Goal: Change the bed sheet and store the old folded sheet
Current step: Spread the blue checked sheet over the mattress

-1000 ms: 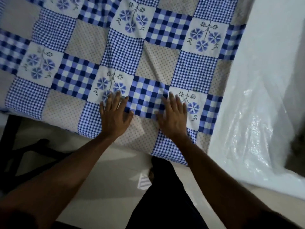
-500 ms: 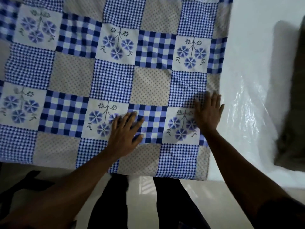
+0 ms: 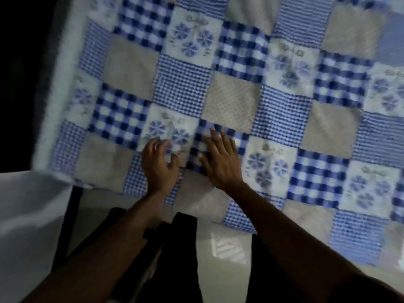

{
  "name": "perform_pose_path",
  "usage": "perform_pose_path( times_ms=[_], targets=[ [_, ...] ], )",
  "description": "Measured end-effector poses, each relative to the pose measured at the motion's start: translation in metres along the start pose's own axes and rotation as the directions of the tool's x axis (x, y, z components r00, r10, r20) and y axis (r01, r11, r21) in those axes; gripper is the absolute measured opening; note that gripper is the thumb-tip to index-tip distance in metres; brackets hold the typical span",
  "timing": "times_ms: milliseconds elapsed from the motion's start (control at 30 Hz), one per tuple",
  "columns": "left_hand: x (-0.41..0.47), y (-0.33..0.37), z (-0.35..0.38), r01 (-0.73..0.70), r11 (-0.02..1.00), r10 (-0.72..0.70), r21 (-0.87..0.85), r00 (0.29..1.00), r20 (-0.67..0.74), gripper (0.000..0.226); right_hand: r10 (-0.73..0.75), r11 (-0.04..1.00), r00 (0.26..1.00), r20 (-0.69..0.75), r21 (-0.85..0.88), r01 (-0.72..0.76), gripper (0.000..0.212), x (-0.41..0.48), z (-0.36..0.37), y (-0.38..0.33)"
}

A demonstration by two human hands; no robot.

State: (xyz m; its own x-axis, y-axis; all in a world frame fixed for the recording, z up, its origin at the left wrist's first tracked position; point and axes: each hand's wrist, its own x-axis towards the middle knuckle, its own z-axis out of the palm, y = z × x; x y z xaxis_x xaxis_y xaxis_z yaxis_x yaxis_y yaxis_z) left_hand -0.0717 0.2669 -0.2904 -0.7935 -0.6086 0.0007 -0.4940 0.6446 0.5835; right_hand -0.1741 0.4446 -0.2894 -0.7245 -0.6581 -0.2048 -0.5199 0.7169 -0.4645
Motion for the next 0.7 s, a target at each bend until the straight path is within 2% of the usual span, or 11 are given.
perform_pose_path(
  times_ms=[67, 200, 333, 400, 467, 600, 700],
  targets=[
    [0.018, -0.074, -0.060, 0.188, 0.980, -0.185, 0.063, 0.981, -0.053, 0.039, -0.122, 0.992, 0.989, 0.085, -0.012, 0.123, 0.061, 0.035, 0.026, -0.064],
    [0.021, -0.183, -0.141, 0.428, 0.892, -0.410, 0.142, 0.901, -0.142, 0.053, -0.290, 0.946, 0.931, 0.221, -0.079, 0.314, 0.062, 0.092, 0.066, -0.164],
    [0.013, -0.237, -0.178, 0.624, 0.781, -0.608, 0.026, 0.769, -0.194, 0.049, -0.474, 0.856, 0.828, 0.299, -0.063, 0.513, 0.063, 0.130, 0.094, -0.229],
    [0.010, -0.250, -0.184, 0.641, 0.767, -0.632, -0.009, 0.753, -0.184, 0.044, -0.547, 0.801, 0.754, 0.363, -0.037, 0.598, 0.066, 0.142, 0.105, -0.252],
    [0.007, -0.253, -0.182, 0.582, 0.813, -0.577, -0.036, 0.794, -0.191, 0.035, -0.556, 0.777, 0.714, 0.426, -0.038, 0.628, 0.066, 0.147, 0.118, -0.265],
    [0.001, -0.250, -0.174, 0.502, 0.864, -0.491, -0.031, 0.829, -0.267, 0.020, -0.525, 0.797, 0.745, 0.411, -0.070, 0.600, 0.060, 0.144, 0.133, -0.272],
    [-0.002, -0.252, -0.173, 0.488, 0.871, -0.485, -0.066, 0.828, -0.282, 0.014, -0.522, 0.804, 0.756, 0.395, -0.066, 0.590, 0.059, 0.144, 0.132, -0.274]
  ],
)
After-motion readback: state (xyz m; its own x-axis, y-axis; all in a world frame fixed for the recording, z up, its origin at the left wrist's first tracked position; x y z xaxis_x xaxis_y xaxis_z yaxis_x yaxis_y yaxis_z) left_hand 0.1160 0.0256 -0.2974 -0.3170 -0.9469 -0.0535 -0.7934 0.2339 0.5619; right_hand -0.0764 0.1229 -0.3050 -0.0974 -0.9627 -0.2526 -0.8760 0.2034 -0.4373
